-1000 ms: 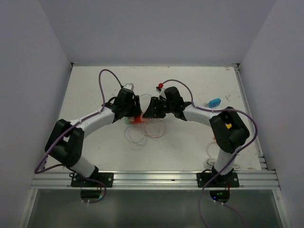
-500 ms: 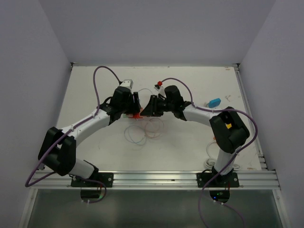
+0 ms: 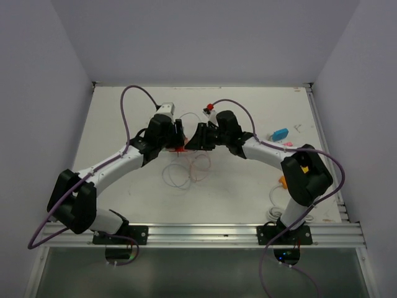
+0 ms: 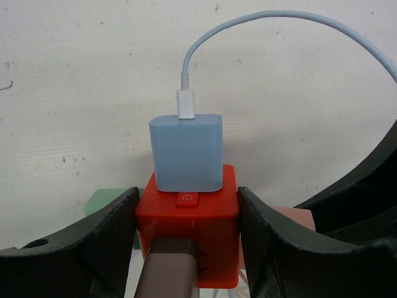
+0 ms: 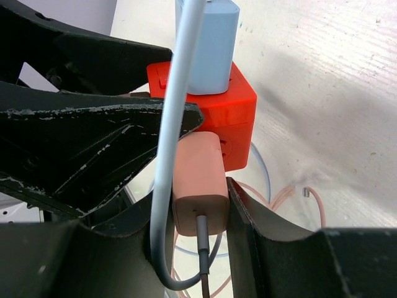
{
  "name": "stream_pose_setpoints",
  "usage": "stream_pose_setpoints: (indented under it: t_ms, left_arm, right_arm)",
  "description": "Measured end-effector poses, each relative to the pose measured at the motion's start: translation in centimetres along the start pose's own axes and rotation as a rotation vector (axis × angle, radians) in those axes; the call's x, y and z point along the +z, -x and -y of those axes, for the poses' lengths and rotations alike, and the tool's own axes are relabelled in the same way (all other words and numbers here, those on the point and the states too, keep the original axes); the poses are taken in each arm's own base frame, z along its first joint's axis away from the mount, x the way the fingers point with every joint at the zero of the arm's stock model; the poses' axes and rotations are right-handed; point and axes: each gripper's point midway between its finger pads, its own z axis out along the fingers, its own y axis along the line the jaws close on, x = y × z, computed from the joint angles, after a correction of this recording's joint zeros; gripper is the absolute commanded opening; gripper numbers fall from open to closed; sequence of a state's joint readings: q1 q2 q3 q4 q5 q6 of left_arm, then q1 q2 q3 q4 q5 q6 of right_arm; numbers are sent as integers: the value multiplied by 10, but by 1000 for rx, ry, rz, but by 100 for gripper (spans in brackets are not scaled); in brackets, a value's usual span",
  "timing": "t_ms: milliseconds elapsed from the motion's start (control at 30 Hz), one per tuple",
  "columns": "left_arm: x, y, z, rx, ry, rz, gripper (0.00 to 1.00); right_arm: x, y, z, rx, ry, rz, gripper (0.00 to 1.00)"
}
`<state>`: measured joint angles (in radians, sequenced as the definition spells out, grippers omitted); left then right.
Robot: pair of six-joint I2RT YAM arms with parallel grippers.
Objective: Pull the plug off the socket
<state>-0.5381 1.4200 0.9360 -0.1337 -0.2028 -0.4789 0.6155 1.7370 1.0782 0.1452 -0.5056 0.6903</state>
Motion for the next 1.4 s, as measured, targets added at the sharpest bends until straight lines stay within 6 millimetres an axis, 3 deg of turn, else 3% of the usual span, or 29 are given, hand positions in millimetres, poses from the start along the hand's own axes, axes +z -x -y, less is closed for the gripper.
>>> stream_pose_setpoints:
  t_ms: [167,367,467,667,1067,1200,1233,1333,1400]
  left_arm:
    - [0,2,-1,-1,5,10,0]
    - [1,16,-79,5,276,44,0]
    - [0,19,-95,-7,328,53,0]
    - [1,16,-83,-10,263,32,0]
    - [-11,0,-37,-18,-4,-64,0]
    - [-13,-15,-31,-19,-46,-116,0]
    - [-14,-18,-31,-20,-53,-127,0]
    - [-15,-22,-28,-22,-69,-145,0]
    - [-15,-22,-27,-24,-75,-147,0]
  right_arm:
    - [-4,1,0,-15,-5,9,0]
    - [-34,-5,-7,-19,3,-6,0]
    - [-41,-1,-10,-40,8,6,0]
    - [-43,-6,4,-32,-19,-9,6]
    - [-11,-42,71,80,-134,-134,29]
    - [-6,-50,88,111,-164,-157,52]
    - [-5,-50,90,116,-172,-159,64]
    - [-6,-48,94,117,-191,-154,81]
    - [-7,-44,95,106,-204,-142,87]
